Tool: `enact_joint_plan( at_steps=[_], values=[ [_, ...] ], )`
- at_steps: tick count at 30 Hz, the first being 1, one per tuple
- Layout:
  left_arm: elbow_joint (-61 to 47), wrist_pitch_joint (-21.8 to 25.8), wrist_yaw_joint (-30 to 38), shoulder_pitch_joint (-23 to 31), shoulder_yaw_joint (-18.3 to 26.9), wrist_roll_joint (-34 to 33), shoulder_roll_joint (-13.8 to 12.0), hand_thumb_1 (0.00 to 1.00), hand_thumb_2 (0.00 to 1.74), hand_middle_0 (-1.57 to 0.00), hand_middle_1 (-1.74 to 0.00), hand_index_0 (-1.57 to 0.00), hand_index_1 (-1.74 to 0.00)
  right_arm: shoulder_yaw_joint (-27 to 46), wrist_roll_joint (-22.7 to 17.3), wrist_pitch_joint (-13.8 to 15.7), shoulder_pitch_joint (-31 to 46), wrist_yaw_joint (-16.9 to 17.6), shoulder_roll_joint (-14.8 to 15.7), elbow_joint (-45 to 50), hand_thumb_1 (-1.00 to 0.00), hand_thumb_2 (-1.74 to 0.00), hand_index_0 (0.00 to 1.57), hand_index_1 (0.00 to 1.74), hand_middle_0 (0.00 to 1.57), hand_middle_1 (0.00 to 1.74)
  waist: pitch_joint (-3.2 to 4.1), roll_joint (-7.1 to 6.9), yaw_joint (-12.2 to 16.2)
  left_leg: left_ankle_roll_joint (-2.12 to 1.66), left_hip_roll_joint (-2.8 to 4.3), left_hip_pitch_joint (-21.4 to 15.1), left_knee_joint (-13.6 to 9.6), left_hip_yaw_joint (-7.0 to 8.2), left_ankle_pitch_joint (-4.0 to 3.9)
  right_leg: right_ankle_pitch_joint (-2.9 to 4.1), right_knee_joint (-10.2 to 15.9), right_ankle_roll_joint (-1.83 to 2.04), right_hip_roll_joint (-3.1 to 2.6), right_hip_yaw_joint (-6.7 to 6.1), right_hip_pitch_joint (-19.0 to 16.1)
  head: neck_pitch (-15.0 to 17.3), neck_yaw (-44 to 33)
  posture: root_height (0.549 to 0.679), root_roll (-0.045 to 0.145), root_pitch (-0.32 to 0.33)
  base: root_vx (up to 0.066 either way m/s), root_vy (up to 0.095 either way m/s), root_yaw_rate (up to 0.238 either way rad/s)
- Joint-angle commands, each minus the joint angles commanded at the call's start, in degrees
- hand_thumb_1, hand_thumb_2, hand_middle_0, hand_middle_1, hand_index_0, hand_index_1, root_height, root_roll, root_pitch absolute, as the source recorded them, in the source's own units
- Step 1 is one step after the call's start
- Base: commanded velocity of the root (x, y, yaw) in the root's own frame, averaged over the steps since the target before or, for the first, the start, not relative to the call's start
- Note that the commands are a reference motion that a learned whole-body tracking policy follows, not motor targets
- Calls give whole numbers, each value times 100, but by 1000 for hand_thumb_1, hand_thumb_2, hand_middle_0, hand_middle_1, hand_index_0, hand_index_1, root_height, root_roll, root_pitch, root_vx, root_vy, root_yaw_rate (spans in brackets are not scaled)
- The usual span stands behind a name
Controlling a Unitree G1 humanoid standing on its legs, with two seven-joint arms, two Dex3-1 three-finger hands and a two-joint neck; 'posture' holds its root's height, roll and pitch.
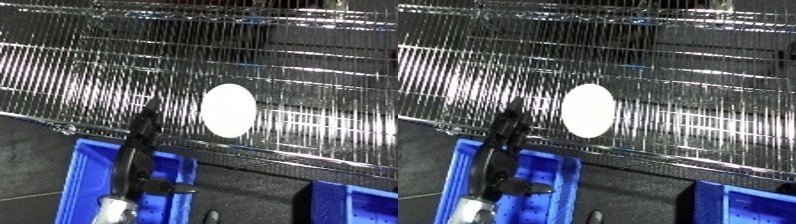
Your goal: Pick up the object and place it into the box
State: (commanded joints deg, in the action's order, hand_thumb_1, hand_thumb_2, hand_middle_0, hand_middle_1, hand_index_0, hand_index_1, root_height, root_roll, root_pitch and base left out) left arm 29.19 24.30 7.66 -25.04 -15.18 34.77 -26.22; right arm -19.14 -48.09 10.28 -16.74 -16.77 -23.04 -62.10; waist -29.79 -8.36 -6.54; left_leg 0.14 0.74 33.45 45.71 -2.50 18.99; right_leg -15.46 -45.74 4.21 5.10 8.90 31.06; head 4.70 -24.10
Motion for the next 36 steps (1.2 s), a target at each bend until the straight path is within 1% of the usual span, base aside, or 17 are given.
enact_joint_plan(
  at_steps=[5, 10, 15, 22, 26, 31, 36],
  values=[
    [286, -41, 55, -274, -71, -77, 41, 0, 0, 0, 0, 0, 0, -72, -20, -14, -46, 20, 20, 84, 0, 0, 0, 0, 0, 0, 0, -48, 92, 9, 34, 132, 63, -1, 29, 23, -42, 22, -35, -27, 152, -158, -13, 625, -21, 80, -9, 9, -55],
    [526, -53, 21, -585, -103, -85, 41, 0, 0, 0, 0, 0, 0, -152, -79, -50, -106, 93, 47, 194, 0, 0, 0, 0, 0, 0, 0, -85, 195, 5, 74, 280, 141, 11, 61, 48, -78, 39, -61, -63, 307, -250, -41, 623, -25, 97, -10, 7, -50],
    [632, -15, 34, -869, -138, -71, 57, 0, 0, 0, 0, 0, 0, -206, -159, -91, -112, 214, 76, 338, 0, 0, 0, 0, 0, 0, 0, -104, 293, 8, 82, 373, 183, 22, 97, 58, -96, 52, -86, -106, 421, -285, -87, 622, -27, 111, 3, 12, -47],
    [632, 26, 102, -1083, -162, -121, 107, 0, 0, 0, 0, 0, 0, -230, -231, -41, -33, 286, 152, 393, 0, 0, 0, 0, 0, 0, 0, -121, 359, 12, 75, 391, 218, 34, 157, 61, -74, 69, -92, -126, 441, -292, -106, 623, -27, 119, 20, -2, -24],
    [594, 38, 172, -1191, -145, -141, 120, 0, 0, 0, 0, 0, 0, -252, -230, -33, 30, 292, 184, 412, 0, 0, 0, 0, 0, 0, 0, -126, 394, 9, 76, 361, 224, 44, 185, 47, -56, 67, -93, -141, 415, -233, -174, 624, -25, 119, 24, -2, -26],
    [581, 22, 250, -1324, -150, -197, 158, 0, 0, 0, 0, 0, 0, -289, -235, 11, 96, 299, 248, 408, 0, 0, 0, 0, 0, 0, 0, -123, 429, 10, 77, 333, 211, 53, 198, 32, -51, 61, -86, -149, 405, -196, -131, 624, -22, 119, 17, -11, 6],
    [635, -19, 197, -1434, -167, -185, 200, 250, 435, -393, -435, -393, -435, -309, -274, 8, 82, 308, 281, 379, 0, 0, 0, 0, 0, 0, 0, -126, 455, 3, 86, 306, 208, 62, 212, 12, -51, 50, -91, -150, 391, -143, -154, 625, -20, 119, 9, -14, -7]
  ],
)
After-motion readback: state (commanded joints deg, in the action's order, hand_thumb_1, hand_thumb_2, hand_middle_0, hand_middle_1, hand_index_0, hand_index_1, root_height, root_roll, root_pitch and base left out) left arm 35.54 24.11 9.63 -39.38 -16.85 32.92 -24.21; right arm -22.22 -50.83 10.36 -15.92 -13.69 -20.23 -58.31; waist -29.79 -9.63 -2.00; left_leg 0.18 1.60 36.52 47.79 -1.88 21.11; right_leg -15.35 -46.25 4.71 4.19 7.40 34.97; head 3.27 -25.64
